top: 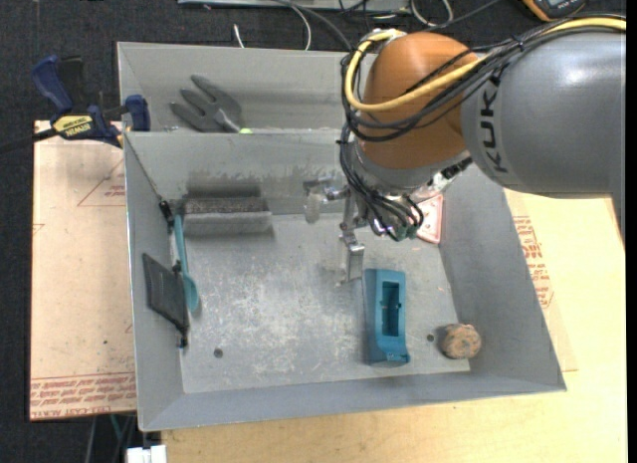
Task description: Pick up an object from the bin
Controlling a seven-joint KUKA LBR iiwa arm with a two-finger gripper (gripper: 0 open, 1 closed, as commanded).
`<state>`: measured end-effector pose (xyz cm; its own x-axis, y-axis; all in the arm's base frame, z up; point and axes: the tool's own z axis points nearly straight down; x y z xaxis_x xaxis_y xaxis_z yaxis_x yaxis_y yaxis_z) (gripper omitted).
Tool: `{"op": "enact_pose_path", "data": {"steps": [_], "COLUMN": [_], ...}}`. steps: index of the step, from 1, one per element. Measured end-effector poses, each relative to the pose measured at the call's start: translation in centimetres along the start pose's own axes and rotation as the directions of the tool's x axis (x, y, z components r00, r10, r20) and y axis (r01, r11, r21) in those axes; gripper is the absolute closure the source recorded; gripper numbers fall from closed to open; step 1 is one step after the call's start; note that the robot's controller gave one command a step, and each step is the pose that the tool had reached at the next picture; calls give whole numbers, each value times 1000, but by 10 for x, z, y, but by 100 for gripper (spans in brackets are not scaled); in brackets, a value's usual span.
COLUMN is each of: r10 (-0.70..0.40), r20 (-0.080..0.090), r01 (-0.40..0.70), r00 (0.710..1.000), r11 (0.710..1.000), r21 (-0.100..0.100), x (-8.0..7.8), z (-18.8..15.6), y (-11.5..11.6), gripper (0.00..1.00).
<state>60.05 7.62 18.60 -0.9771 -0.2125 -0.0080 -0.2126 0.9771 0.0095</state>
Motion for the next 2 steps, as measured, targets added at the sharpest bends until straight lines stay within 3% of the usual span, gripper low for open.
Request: {"op": "enact_pose_path", "data": {"steps": [1,2], "r10": [-220,-34], "r20": [1,1], "r01": [220,34], "r00": [975,999], "r11": [975,999], "r21": [0,0], "x": [14,22], "z": [-41,-38], "y": [-10,-22], "gripper": [0,0]}}
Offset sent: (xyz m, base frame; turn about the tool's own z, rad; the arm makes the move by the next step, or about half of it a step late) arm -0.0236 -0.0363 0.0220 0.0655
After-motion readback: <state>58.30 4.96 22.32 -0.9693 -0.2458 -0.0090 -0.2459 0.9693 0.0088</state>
